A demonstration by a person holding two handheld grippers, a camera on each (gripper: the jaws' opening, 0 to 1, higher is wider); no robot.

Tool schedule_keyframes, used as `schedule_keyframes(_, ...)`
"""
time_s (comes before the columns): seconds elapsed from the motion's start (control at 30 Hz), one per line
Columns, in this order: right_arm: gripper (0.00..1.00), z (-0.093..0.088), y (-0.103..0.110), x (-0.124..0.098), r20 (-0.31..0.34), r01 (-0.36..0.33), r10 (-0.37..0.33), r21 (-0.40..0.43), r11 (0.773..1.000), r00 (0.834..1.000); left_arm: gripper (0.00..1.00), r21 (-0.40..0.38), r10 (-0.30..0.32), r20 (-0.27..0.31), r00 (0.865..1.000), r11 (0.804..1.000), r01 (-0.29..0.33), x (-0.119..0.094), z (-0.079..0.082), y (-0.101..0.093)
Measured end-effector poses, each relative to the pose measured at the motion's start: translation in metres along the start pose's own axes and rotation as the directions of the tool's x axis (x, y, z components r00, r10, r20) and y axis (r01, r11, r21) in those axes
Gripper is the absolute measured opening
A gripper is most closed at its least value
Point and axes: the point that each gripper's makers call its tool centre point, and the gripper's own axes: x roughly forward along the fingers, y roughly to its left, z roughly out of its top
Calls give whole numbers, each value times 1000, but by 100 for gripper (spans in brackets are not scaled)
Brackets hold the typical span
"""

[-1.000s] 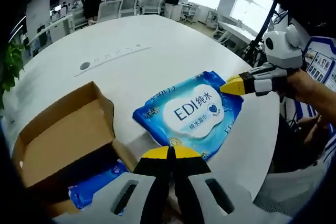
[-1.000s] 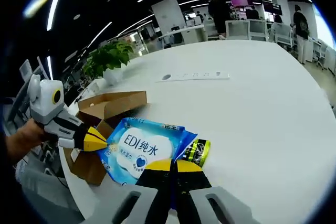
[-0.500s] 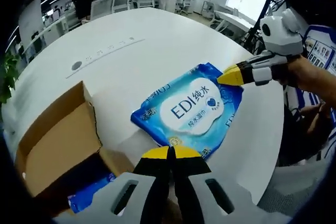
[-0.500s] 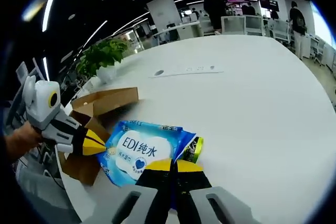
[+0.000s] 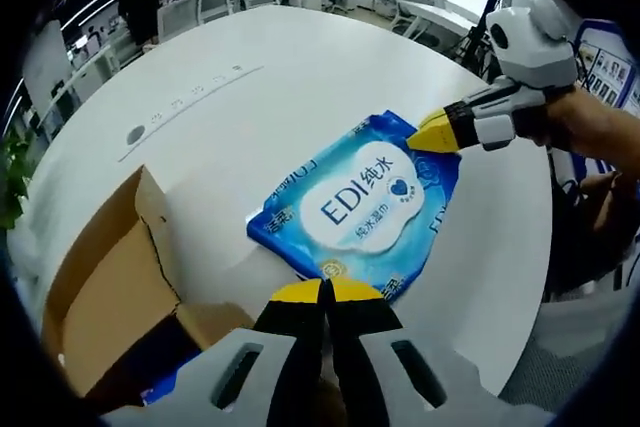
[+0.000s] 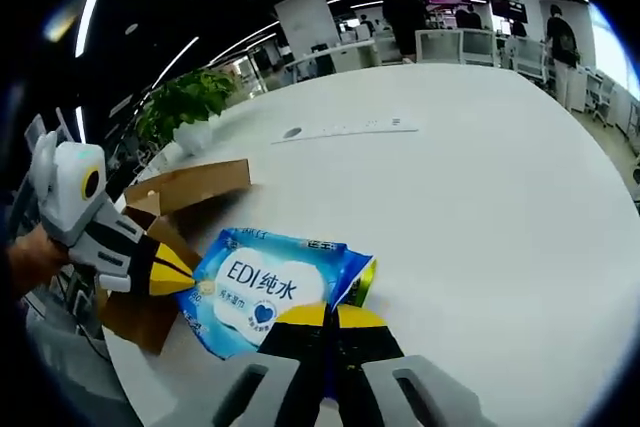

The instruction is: Operate the shoe box by opening the lid, removing the specified soft item, and placing it in the target area until the item is outside and the box remains undamaged.

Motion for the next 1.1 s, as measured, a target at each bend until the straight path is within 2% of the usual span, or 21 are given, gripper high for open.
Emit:
schedule_keyframes(0.37, 0, 0, -7, 2, 22, 14, -14, -3, 1000, 1000, 0, 63, 40, -14, 999, 997, -39, 3, -1, 2)
schedule_keyframes(0.53, 3, 0, -6, 0, 20, 20, -19, -24, 1000, 1000, 1, 48, 30, -12, 999, 998, -30, 0, -1, 2)
schedule_keyframes(0.7, 9, 4, -3, -6, 30, 15, -14, -53, 998, 999, 3, 41, 28, 17, 999, 999, -29, -8, 3, 3)
schedule_keyframes(0.83, 15, 8, -1, -13, 47, 17, -13, -91, 996, 999, 10, 5, -5, 49, 999, 1000, 5, -15, 8, 0)
schedule_keyframes(0.97, 18, 10, 4, -19, 43, 17, -10, -152, 988, 999, 14, -14, -23, 82, 996, 1000, 24, -23, 13, -3)
schedule_keyframes(1.1, 22, 14, 11, -25, 46, 5, 4, -184, 983, 999, 16, 21, -47, 100, 994, 999, 45, -32, 15, -7)
